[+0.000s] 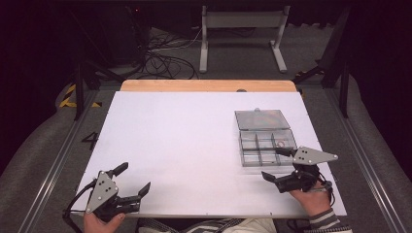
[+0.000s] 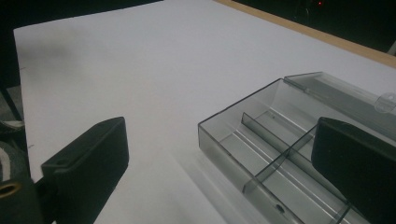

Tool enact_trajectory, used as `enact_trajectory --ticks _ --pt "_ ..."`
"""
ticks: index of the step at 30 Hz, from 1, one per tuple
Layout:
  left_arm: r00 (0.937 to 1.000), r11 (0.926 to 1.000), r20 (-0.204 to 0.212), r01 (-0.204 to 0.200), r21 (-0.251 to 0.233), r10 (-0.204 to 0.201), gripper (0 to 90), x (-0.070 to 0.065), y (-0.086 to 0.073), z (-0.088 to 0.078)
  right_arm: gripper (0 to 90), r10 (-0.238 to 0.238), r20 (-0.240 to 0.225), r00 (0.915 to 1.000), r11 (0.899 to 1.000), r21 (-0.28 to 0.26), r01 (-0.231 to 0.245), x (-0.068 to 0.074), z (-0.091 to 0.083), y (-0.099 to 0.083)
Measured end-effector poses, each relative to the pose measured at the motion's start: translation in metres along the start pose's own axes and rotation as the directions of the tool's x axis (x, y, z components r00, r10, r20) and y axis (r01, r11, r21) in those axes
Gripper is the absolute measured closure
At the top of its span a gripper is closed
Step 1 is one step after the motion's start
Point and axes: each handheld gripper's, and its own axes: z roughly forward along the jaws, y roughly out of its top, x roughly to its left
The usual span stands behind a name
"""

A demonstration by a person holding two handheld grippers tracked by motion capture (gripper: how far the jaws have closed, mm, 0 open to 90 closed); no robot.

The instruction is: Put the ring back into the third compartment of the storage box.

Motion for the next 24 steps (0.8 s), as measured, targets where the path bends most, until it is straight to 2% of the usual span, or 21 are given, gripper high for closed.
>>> enact_trajectory --ticks 7,11,16,18,21,24 --pt "0.9999 0.9999 0.002 -0.012 -0.001 0.012 11.2 -0.001 -0.001 -0.001 2.8 0.015 0.008 0.9999 1.000 0.015 -0.015 0.003 0.004 -0.017" --pt "0.9995 0.9995 -0.004 -0.032 0.005 0.032 11.1 -0.001 -0.001 -0.001 1.8 0.031 0.013 0.9994 0.998 0.053 -0.031 0.005 0.008 -0.027" --pt "0.9997 0.9996 -0.003 -0.025 0.010 0.025 10.9 -0.002 -0.002 -0.001 1.3 0.053 0.006 0.9986 0.995 0.088 -0.053 0.005 0.011 -0.031" --pt "0.9996 0.9996 -0.004 -0.027 0.013 0.027 10.8 -0.001 -0.002 -0.001 1.1 0.049 0.016 0.9987 0.994 0.098 -0.050 0.006 0.012 -0.031" --pt "0.9997 0.9997 0.021 0.014 0.019 -0.015 10.5 0.000 -0.002 -0.001 0.9 0.022 0.045 0.9988 0.993 0.115 -0.027 0.008 0.013 -0.029" --pt "0.9999 0.9999 0.015 0.003 0.017 -0.003 10.4 0.001 -0.002 -0.001 0.9 0.006 0.057 0.9983 0.993 0.114 -0.013 0.009 0.012 -0.028"
